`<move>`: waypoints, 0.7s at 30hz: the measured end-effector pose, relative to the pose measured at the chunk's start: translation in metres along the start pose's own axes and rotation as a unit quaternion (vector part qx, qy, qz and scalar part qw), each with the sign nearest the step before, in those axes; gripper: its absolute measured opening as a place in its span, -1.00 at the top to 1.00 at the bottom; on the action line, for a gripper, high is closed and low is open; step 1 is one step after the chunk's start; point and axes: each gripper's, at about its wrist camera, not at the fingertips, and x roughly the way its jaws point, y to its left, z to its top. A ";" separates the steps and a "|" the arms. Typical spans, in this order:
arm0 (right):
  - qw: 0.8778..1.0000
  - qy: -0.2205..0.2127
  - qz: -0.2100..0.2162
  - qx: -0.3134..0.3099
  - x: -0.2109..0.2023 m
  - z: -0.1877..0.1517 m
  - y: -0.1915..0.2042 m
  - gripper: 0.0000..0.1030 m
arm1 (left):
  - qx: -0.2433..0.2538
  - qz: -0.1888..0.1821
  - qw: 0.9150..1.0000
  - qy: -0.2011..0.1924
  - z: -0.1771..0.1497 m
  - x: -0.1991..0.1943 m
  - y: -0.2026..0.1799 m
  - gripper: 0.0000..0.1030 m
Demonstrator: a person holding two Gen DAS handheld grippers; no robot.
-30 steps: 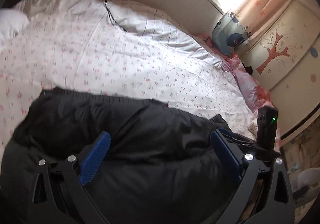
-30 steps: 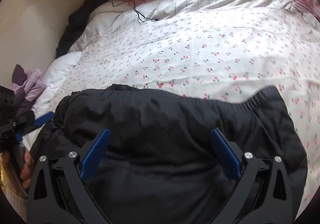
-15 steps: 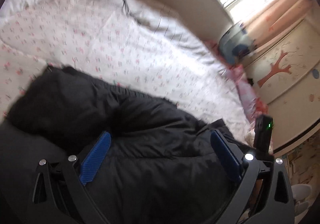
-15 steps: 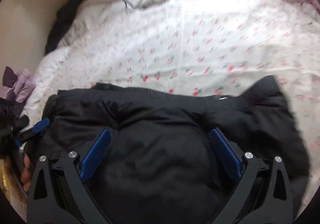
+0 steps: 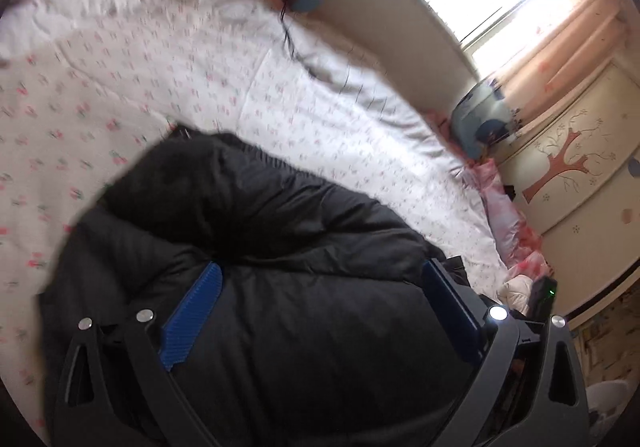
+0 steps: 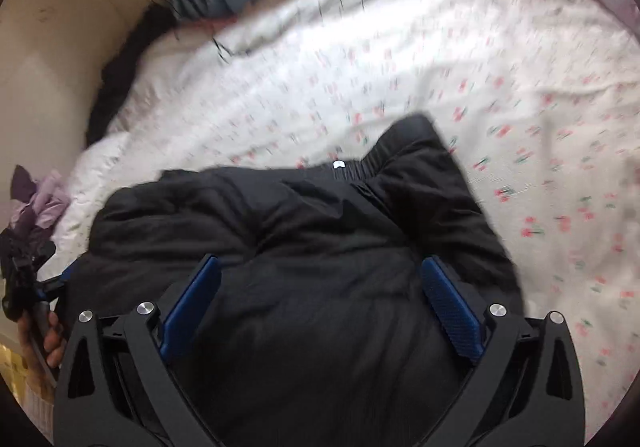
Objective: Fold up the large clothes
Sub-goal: 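Press the folded jacket flat with both grippers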
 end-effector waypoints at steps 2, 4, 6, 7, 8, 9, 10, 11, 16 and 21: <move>0.999 -0.035 -0.022 -0.008 -0.026 -0.018 -0.004 -0.88 | 0.015 0.013 1.000 -0.021 -0.007 -0.019 0.003 -0.86; 0.997 -0.039 -0.061 0.004 -0.020 -0.040 -0.024 -0.88 | 0.006 0.030 0.999 -0.009 -0.021 -0.012 0.024 -0.85; 0.998 -0.038 -0.040 0.008 -0.003 -0.057 -0.046 -0.89 | 0.016 0.027 0.999 -0.002 -0.035 0.004 0.036 -0.85; 0.998 -0.043 -0.011 0.036 -0.002 -0.060 -0.058 -0.88 | 0.024 0.034 0.999 -0.006 -0.039 0.008 0.036 -0.85; 0.998 -0.034 -0.009 0.048 0.000 -0.058 -0.062 -0.88 | 0.027 0.047 0.999 0.000 -0.038 0.008 0.032 -0.85; 0.999 -0.022 -0.016 0.045 -0.001 -0.055 -0.061 -0.87 | 0.027 0.054 0.998 0.005 -0.037 0.008 0.030 -0.85; 0.999 -0.010 -0.030 0.034 -0.003 -0.052 -0.056 -0.87 | 0.022 0.056 0.998 0.010 -0.034 0.001 0.027 -0.85; 0.999 -0.001 -0.045 0.024 -0.012 -0.050 -0.048 -0.87 | 0.016 0.052 0.999 0.009 -0.032 -0.007 0.027 -0.85; 0.997 -0.037 -0.001 -0.061 -0.089 -0.082 0.011 -0.87 | -0.021 0.018 0.999 -0.023 -0.037 -0.094 0.035 -0.86; 0.984 0.004 0.174 0.028 -0.140 -0.154 -0.002 -0.87 | -0.127 -0.003 0.992 0.006 -0.079 -0.150 0.089 -0.86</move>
